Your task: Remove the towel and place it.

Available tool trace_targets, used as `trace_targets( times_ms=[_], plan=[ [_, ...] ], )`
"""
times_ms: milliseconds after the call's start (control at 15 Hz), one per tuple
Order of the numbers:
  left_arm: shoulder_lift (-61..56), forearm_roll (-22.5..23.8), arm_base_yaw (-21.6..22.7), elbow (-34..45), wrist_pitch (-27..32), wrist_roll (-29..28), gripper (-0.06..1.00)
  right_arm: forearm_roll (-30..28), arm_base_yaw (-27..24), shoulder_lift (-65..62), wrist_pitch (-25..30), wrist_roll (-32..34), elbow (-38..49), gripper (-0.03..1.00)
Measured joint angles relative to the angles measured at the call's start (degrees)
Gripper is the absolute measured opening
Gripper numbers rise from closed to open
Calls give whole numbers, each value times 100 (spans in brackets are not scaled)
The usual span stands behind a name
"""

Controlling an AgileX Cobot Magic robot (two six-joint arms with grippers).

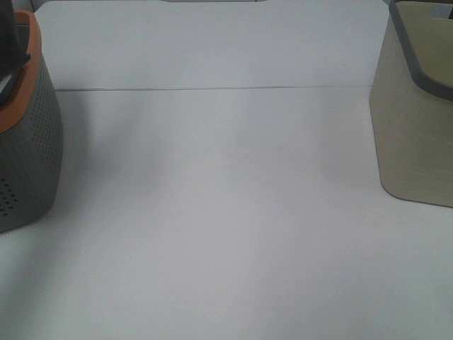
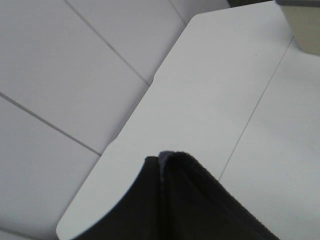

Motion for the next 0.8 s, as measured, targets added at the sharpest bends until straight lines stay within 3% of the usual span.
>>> trace_targets(
  times_ms=[267, 400, 533, 800],
  plan=[
    [814, -23, -1134, -733, -464, 218, 0, 1713, 0, 1427, -1014, -1593, -17, 63],
    [1146, -23, -1536, -888, -498, 441, 0, 2762, 0, 2200, -1381, -2727, -17, 63],
    [1358, -23, -1919, -894, -521, 773, 0, 3879, 0, 2956, -1518, -4062, -17, 63],
    [1570, -29, -2424, -894, -710, 888, 0, 5924, 0, 4228, -1438, -6578, -17, 63]
  ],
)
